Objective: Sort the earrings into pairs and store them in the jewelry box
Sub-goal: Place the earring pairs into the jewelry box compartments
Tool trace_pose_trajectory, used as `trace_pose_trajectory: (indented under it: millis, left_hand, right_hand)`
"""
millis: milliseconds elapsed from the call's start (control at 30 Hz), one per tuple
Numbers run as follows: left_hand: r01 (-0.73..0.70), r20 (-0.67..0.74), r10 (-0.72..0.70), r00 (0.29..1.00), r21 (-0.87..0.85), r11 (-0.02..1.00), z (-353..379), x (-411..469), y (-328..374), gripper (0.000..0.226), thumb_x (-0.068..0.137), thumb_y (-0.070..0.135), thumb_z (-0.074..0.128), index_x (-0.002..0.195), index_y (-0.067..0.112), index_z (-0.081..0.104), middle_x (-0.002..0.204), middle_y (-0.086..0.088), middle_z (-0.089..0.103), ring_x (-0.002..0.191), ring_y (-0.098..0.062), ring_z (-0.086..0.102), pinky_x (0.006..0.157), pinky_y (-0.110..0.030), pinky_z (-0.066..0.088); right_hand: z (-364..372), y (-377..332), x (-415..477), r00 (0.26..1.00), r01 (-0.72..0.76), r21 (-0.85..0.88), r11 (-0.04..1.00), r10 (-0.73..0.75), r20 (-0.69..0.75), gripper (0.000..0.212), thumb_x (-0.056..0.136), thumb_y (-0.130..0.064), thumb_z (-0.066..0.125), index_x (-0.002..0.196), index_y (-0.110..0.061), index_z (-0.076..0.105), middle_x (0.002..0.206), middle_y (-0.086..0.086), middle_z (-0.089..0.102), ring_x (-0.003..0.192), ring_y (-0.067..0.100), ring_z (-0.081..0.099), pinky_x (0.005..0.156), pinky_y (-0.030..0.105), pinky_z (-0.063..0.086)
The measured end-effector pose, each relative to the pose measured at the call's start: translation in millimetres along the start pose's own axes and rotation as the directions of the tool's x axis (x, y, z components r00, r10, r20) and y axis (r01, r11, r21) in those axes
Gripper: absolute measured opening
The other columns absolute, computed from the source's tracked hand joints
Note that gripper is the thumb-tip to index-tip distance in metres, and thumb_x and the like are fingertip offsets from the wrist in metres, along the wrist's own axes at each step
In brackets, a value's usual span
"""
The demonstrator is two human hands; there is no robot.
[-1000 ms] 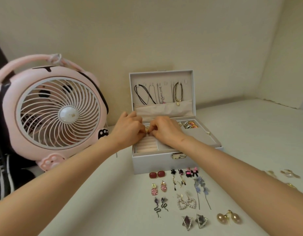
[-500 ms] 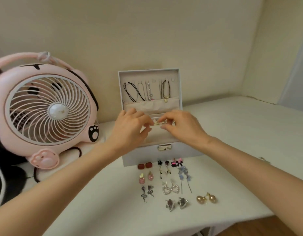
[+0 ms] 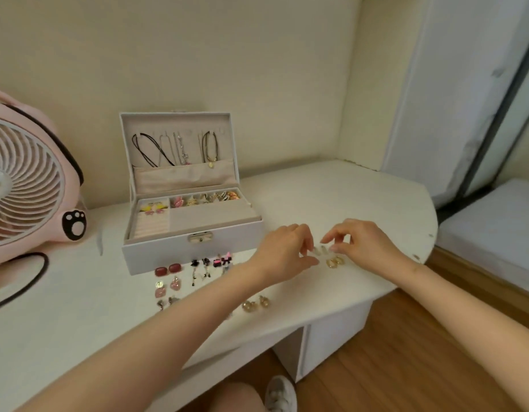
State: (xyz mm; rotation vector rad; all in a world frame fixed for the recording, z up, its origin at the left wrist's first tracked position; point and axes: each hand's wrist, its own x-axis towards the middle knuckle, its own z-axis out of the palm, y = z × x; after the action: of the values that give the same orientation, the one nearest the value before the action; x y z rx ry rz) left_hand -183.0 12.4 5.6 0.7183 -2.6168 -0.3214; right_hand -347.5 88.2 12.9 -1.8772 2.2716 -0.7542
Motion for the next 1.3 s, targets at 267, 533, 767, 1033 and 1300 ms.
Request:
trace_pose_trajectory:
  millis: [267, 533, 767, 1033, 1300]
  left_hand:
    - [0.07, 0.102, -0.075, 0.992, 0.054, 0.996, 38.6, 29.9, 17.3, 0.037, 0.083, 0.043, 0.061, 0.107, 0.015, 0.057, 0.108, -0.006, 0.056, 0.1, -0.024, 0.053, 0.08, -0.031, 0.04]
    - [-0.177, 0.064, 0.165, 0.984, 0.307, 0.935, 35.6, 27.9, 28.8, 0.027, 0.092, 0.019, 0.044, 0.11, 0.003, 0.057, 0.103, -0.015, 0.057, 0.096, -0.03, 0.053, 0.067, -0.035, 0.034]
    - [-0.094, 0.06, 0.082, 0.995, 0.239, 0.966, 19.9, 25.2, 23.1, 0.023, 0.091, 0.026, 0.048, 0.1, 0.009, 0.061, 0.103, -0.008, 0.058, 0.096, -0.026, 0.056, 0.072, -0.032, 0.039]
    - [0.183, -0.076, -0.204, 0.976, -0.224, 0.957, -41.7, 4.7, -22.5, 0.013, 0.087, 0.012, 0.056, 0.078, 0.007, 0.048, 0.085, -0.014, 0.071, 0.066, -0.025, 0.069, 0.062, -0.043, 0.057]
    - [0.254, -0.196, -0.327, 0.925, -0.323, 0.912, -112.9, -34.2, -87.3, 0.017, 0.083, 0.007, 0.066, 0.079, -0.001, 0.051, 0.084, -0.017, 0.069, 0.071, -0.019, 0.071, 0.068, -0.038, 0.059]
  right_hand:
    - [4.2, 23.5, -8.3, 0.992, -0.091, -0.025, 0.996, 0.093, 0.09, 0.02, 0.076, -0.028, 0.074, 0.096, -0.03, 0.071, 0.086, -0.009, 0.061, 0.085, 0.011, 0.056, 0.075, 0.029, 0.046]
    - [4.8, 27.1, 4.4, 0.989, -0.095, 0.016, 0.995, 0.092, 0.114, 0.012, 0.075, -0.014, 0.073, 0.074, -0.025, 0.066, 0.076, -0.007, 0.061, 0.078, 0.014, 0.058, 0.075, 0.033, 0.048]
    - [2.2, 17.7, 12.8, 0.989, -0.069, 0.09, 0.994, 0.057, 0.137, 0.019, 0.071, -0.009, 0.076, 0.066, -0.015, 0.059, 0.069, -0.006, 0.059, 0.065, 0.01, 0.055, 0.06, 0.022, 0.045]
    - [2.7, -46.9, 35.5, 0.998, 0.001, 0.442, 0.897, -0.028, 0.054, 0.02, 0.072, 0.002, 0.074, 0.067, -0.004, 0.056, 0.066, 0.009, 0.062, 0.058, 0.019, 0.066, 0.054, 0.023, 0.053]
    - [35.5, -138.2, 86.3, 0.983, 0.082, 0.64, 0.764, -0.169, 0.076, 0.016, 0.074, 0.012, 0.069, 0.086, 0.002, 0.064, 0.066, 0.009, 0.062, 0.049, 0.012, 0.062, 0.052, 0.023, 0.057]
